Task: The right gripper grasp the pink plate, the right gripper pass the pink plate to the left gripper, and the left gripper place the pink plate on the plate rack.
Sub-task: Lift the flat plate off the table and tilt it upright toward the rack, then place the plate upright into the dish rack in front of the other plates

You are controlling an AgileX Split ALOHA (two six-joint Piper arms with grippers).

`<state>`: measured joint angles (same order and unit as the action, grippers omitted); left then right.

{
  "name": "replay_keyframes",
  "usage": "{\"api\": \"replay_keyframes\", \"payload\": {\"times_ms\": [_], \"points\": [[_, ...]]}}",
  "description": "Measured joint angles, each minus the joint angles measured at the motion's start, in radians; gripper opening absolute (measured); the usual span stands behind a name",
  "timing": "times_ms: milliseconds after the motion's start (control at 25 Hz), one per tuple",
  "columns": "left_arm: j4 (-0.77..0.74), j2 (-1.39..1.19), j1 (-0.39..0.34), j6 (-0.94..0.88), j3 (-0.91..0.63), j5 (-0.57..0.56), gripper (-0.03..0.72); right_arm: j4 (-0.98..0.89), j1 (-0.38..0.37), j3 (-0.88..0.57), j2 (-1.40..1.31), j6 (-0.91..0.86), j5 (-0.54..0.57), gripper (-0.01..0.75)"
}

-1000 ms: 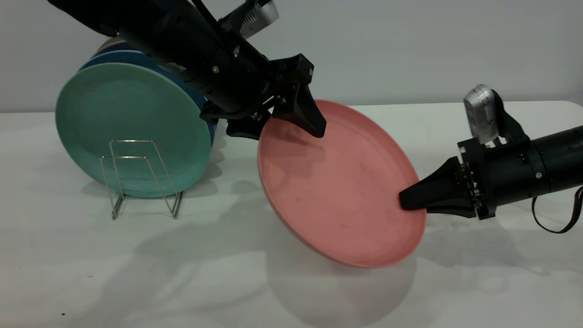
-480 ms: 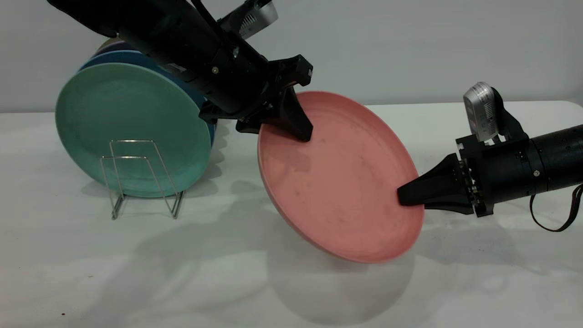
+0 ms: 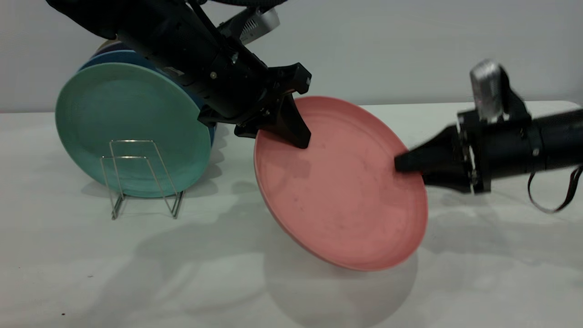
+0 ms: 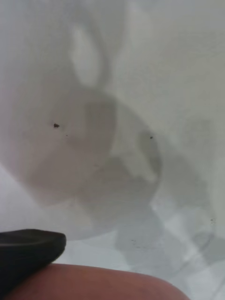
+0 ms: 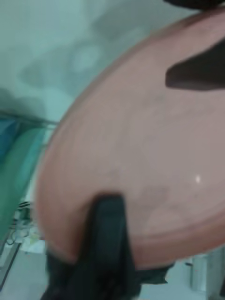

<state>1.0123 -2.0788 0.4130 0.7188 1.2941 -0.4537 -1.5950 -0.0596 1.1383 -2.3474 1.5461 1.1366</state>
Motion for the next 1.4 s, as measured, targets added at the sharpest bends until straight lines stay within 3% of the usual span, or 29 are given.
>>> {"api": "replay_keyframes", "payload": {"times_ms": [120, 360, 480, 680, 960, 1160, 1400], "points": [[-0.004, 0.002, 0.000, 0.052, 0.000, 0.019, 0.114, 0.000, -0.038, 0.000, 0.081, -0.002, 0.000, 0.444], [-0.011, 0.089, -0.020, 0.318, 0.000, 0.026, 0.114, 0.037, -0.152, -0.003, 0.292, -0.103, 0.001, 0.468], [-0.011, 0.199, -0.063, 0.486, 0.000, 0.011, 0.114, 0.155, -0.178, -0.006, 0.426, -0.201, 0.007, 0.447], [-0.028, 0.391, -0.193, 0.680, 0.000, -0.073, 0.114, 0.371, -0.168, -0.008, 0.671, -0.374, 0.032, 0.393], [-0.243, 0.539, -0.360, 0.799, 0.000, -0.189, 0.113, 0.603, -0.168, -0.010, 1.035, -0.580, 0.065, 0.334], [-0.442, 0.535, -0.392, 0.947, 0.000, -0.206, 0.113, 0.810, -0.168, -0.012, 1.271, -0.805, 0.085, 0.297], [-0.456, 0.483, -0.392, 1.111, 0.000, -0.212, 0.113, 1.018, -0.168, -0.069, 1.569, -0.969, 0.104, 0.265]]}}
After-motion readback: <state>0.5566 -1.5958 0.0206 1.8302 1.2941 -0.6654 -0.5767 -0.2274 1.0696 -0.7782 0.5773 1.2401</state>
